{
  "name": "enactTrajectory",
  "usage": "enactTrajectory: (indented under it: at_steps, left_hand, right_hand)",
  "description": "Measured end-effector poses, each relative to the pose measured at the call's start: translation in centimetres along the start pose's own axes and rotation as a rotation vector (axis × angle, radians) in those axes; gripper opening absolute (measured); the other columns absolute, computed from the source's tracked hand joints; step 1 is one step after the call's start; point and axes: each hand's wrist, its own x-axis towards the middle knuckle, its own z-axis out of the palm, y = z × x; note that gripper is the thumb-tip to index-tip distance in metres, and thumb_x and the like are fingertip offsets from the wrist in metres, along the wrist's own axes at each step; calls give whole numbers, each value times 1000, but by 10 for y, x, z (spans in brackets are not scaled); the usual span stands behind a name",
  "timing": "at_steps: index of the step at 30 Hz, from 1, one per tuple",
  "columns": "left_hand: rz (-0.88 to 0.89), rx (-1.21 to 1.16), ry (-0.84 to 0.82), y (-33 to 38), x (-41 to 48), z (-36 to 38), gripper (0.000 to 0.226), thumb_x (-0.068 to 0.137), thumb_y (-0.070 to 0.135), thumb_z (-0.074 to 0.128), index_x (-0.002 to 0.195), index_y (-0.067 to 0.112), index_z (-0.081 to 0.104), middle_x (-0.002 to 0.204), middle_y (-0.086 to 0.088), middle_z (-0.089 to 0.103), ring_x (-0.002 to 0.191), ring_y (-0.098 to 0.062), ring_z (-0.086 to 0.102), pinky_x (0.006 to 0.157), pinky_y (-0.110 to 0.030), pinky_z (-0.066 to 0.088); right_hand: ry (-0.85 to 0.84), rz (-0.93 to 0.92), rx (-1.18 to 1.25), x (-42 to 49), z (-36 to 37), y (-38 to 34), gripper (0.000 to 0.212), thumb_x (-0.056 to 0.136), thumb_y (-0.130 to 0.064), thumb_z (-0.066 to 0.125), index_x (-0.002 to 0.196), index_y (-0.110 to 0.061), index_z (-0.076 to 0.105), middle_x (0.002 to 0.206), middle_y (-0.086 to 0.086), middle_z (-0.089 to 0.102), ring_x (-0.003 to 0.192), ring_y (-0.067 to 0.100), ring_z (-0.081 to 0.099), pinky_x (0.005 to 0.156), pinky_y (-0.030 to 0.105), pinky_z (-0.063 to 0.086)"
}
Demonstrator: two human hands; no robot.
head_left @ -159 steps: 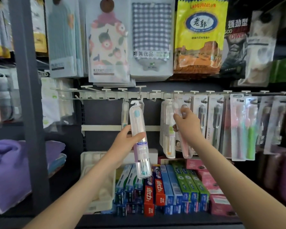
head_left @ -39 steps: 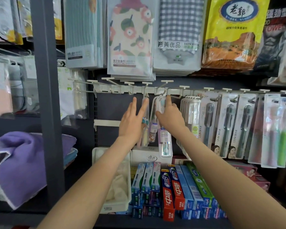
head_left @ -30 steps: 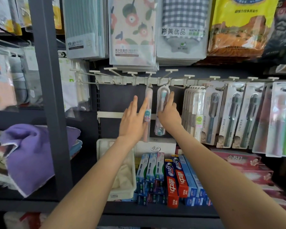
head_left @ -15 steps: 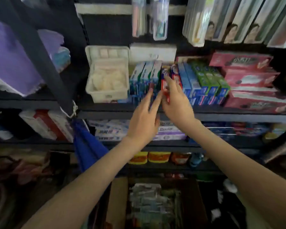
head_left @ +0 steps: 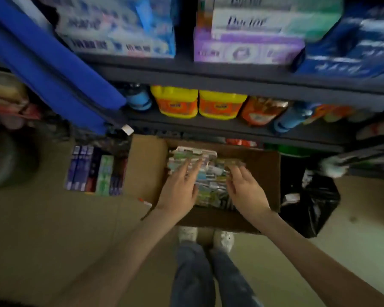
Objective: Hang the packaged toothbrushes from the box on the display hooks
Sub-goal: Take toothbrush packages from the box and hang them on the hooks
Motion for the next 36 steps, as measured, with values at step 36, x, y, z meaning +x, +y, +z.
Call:
enactTrajectory:
  at_steps: [36]
  left_hand:
    - [-495,-355,-220,-145,79,269,77,98,27,54,154,31,1,159,-5,18,143,-23,26,107,-32,36]
  right_hand:
    - [-305,112,-54,133,334,114,44,95,-11,54,137,-4,41,136,14,41,129,29,33,103,36,34]
